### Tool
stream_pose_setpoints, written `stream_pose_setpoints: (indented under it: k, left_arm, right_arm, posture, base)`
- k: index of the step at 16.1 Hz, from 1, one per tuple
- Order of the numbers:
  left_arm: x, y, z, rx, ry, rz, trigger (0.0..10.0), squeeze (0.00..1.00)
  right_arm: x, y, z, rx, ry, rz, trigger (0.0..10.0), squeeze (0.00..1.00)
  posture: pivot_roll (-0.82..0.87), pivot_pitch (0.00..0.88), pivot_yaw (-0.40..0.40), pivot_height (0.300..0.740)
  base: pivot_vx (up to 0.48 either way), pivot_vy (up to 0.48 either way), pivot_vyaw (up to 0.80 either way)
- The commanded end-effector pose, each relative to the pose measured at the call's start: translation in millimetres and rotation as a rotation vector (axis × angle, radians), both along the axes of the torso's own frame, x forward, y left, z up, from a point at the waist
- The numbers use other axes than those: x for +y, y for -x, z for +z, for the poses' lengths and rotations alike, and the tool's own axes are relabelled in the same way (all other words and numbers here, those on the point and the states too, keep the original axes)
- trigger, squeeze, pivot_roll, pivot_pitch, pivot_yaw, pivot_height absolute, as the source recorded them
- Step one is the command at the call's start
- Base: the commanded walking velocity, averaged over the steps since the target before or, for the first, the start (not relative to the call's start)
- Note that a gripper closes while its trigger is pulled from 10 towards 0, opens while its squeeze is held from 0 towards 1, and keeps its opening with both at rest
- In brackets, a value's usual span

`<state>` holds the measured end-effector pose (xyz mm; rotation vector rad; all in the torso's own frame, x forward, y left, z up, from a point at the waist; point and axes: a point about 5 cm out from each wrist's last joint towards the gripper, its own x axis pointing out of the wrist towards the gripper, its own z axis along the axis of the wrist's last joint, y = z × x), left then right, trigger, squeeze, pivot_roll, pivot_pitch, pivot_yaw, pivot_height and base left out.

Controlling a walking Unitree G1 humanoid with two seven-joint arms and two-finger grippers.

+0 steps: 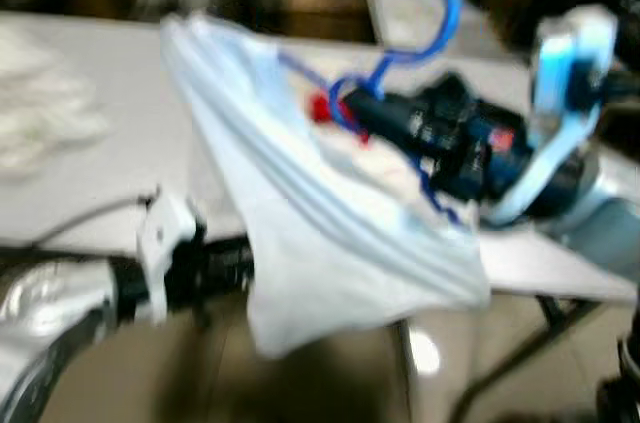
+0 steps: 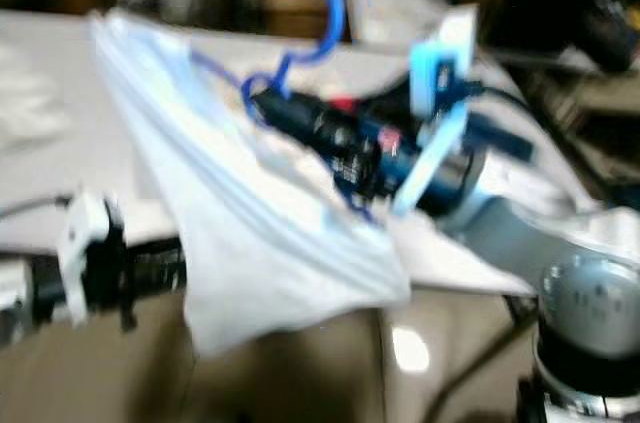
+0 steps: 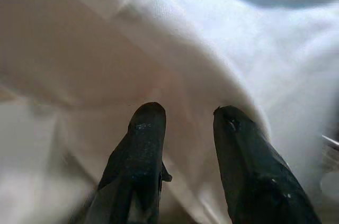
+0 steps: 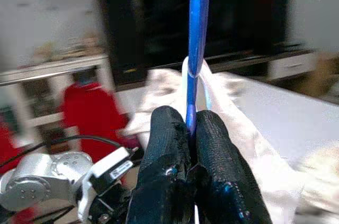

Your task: Hang hanger

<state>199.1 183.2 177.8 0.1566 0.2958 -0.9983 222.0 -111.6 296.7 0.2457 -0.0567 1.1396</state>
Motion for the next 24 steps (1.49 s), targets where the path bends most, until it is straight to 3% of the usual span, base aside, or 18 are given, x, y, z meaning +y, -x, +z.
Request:
stream_pose_setpoints:
  k: [1,7,12,18,21,24]
  left_arm:
    - [4.9,3.6,7,-0.029,-0.034,0.020,10.0,0.00]
    - [20.5,30.6,16,-0.016,-0.083,0.133,10.0,0.00]
    - [25.1,37.8,22,0.002,-0.118,0.130,10.0,0.00]
    - [8.5,15.4,16,0.006,-0.057,0.013,10.0,0.00]
    - [-0.8,-0.1,12,-0.002,-0.005,-0.038,10.0,0.00]
    - [-8.4,-25.2,3,-0.025,0.055,-0.013,10.0,0.00]
  right_arm:
    - [4.3,0.4,-2,0.021,-0.004,0.047,10.0,0.00]
    - [23.0,-5.6,-21,0.108,-0.032,0.152,10.0,0.00]
    - [29.1,-9.3,-39,0.160,-0.033,0.125,10.0,0.00]
    - [15.1,-8.8,-80,0.225,0.073,-0.094,10.0,0.00]
    - [-3.1,-7.4,-102,0.268,0.138,-0.269,10.0,0.00]
    - [-18.2,-15.6,-116,0.271,0.194,-0.391,10.0,0.00]
  posture:
    - [0.10,0.000,-0.081,0.740]
    - [0.23,0.000,-0.155,0.740]
    - [0.26,0.000,-0.134,0.740]
    - [0.15,0.000,0.011,0.740]
    - [0.08,0.000,0.070,0.740]
    - [0.00,0.000,0.095,0.740]
  base:
    - [0.000,0.000,0.80]
    - [0.000,0.000,0.80]
    - [0.000,0.000,0.80]
    - [0.000,0.000,0.80]
    - [0.000,0.000,0.80]
    - [0.000,0.000,0.80]
